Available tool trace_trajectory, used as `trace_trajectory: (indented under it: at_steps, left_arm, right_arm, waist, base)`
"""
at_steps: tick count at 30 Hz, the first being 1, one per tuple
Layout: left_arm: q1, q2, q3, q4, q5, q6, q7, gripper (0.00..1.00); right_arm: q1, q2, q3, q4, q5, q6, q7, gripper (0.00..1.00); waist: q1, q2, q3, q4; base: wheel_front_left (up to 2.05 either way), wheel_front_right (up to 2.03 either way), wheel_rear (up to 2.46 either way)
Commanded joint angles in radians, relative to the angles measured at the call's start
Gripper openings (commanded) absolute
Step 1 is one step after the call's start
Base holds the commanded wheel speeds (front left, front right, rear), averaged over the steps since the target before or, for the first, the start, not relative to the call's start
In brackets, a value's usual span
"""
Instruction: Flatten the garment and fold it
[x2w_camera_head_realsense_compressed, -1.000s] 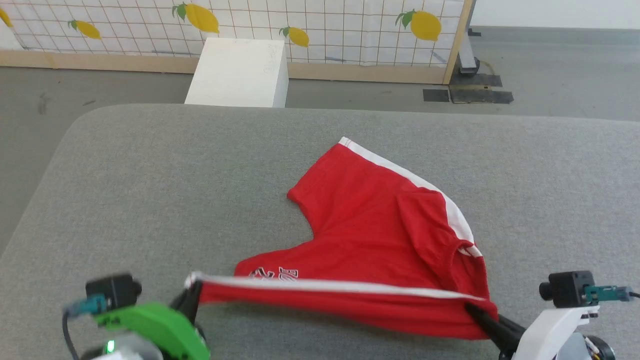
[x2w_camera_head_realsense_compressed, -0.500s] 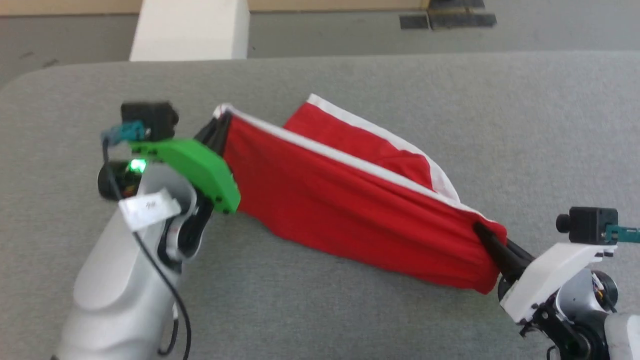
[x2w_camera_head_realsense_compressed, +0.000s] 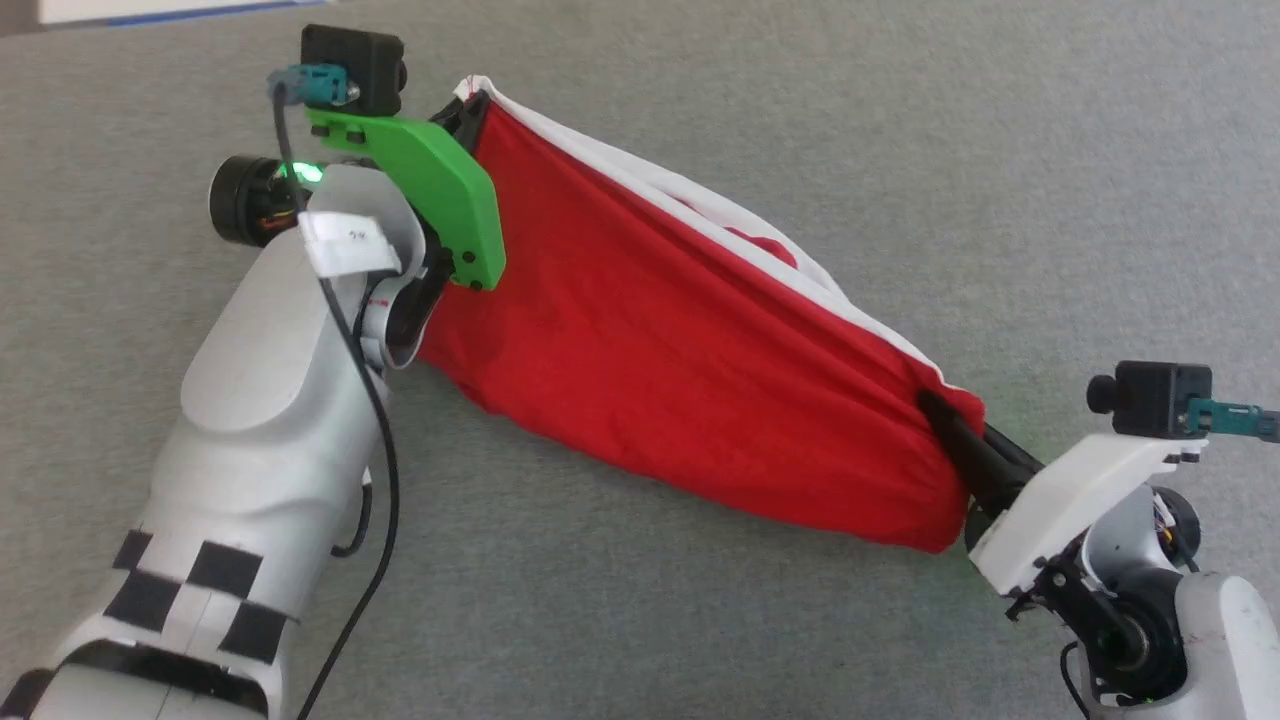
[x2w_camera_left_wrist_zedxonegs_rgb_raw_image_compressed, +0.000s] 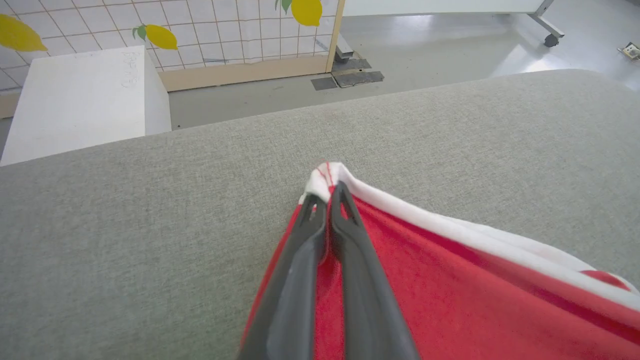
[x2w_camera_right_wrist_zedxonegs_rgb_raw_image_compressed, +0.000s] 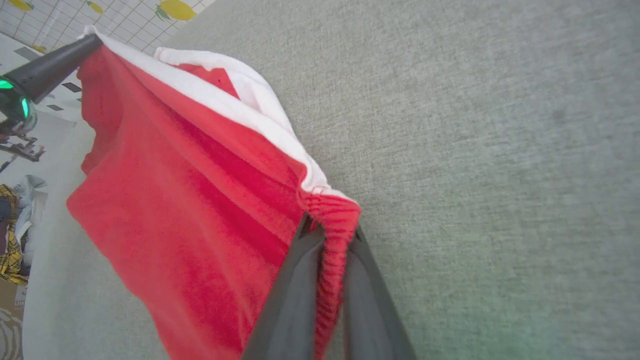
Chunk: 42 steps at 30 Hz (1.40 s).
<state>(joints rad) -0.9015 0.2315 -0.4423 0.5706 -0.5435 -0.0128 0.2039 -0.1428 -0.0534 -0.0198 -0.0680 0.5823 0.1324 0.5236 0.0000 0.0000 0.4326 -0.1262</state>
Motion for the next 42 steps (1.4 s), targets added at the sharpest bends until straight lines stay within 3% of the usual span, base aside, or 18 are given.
trace_trajectory:
  at_steps: [1,9,10,11,12,13,22,26,32,37,42]
  left_arm:
    - [-0.029,-0.002,-0.006,0.024,0.009,-0.008,-0.003,0.0]
    - [-0.087,-0.011,-0.021,0.161,0.019,-0.017,-0.018,0.0]
    - [-0.089,-0.011,-0.018,0.176,0.017,-0.013,-0.022,0.0]
    - [-0.089,-0.013,-0.016,0.188,0.014,-0.012,-0.024,0.32]
    - [-0.09,-0.011,-0.018,0.201,0.017,-0.009,-0.03,0.69]
    - [-0.091,-0.009,-0.022,0.209,0.023,-0.005,-0.034,1.0]
    - [-0.08,0.003,0.02,0.211,0.009,0.039,-0.152,1.0]
    - [-0.038,0.035,0.025,0.16,0.027,0.054,-0.238,1.0]
    - [0.127,0.104,0.015,-0.032,0.068,0.043,-0.414,1.0]
    - [0.315,0.161,0.042,-0.23,0.102,0.118,-0.455,1.0]
    - [0.485,0.181,0.068,-0.39,0.098,0.195,-0.458,1.0]
  right_arm:
    - [-0.015,0.001,0.009,0.007,0.006,-0.002,-0.006,0.0]
    - [-0.038,0.001,0.088,0.017,0.022,-0.002,0.003,0.0]
    - [-0.037,0.001,0.093,0.016,0.03,-0.002,0.002,0.04]
    - [-0.036,0.001,0.094,0.015,0.037,-0.002,-0.001,0.37]
    - [-0.035,0.001,0.097,0.013,0.041,-0.002,-0.006,1.0]
    - [-0.032,0.001,0.099,0.01,0.042,-0.002,-0.009,1.0]
    - [0.049,-0.009,0.061,-0.091,-0.016,-0.002,-0.045,1.0]
    - [0.104,-0.007,0.039,-0.161,-0.133,-0.002,-0.037,1.0]
    - [0.188,0.001,0.033,-0.216,-0.339,-0.002,0.079,1.0]
    - [0.189,0.003,0.028,-0.191,-0.332,-0.002,0.152,1.0]
    - [0.115,0.003,0.018,-0.09,-0.353,-0.002,0.181,1.0]
  waist:
    - [0.0,0.0,0.063,-0.06]
    - [0.0,0.0,0.094,-0.09]
    - [0.0,0.0,0.093,-0.092]
    - [0.0,0.0,0.09,-0.092]
    - [0.0,0.0,0.084,-0.092]
    - [0.0,0.0,0.079,-0.091]
    - [0.0,0.0,-0.028,-0.048]
    - [0.0,0.0,-0.089,-0.027]
    - [0.0,0.0,-0.16,0.009]
    - [0.0,0.0,-0.186,0.039]
    - [0.0,0.0,-0.186,0.072]
  base:
    - [0.0,0.0,0.0]
    - [0.0,0.0,0.0]
    - [0.0,0.0,0.0]
    - [0.0,0.0,0.0]
    - [0.0,0.0,0.0]
    - [0.0,0.0,0.0]
    - [0.0,0.0,0.0]
    - [0.0,0.0,0.0]
    - [0.0,0.0,0.0]
    - [0.0,0.0,0.0]
    - [0.0,0.0,0.0]
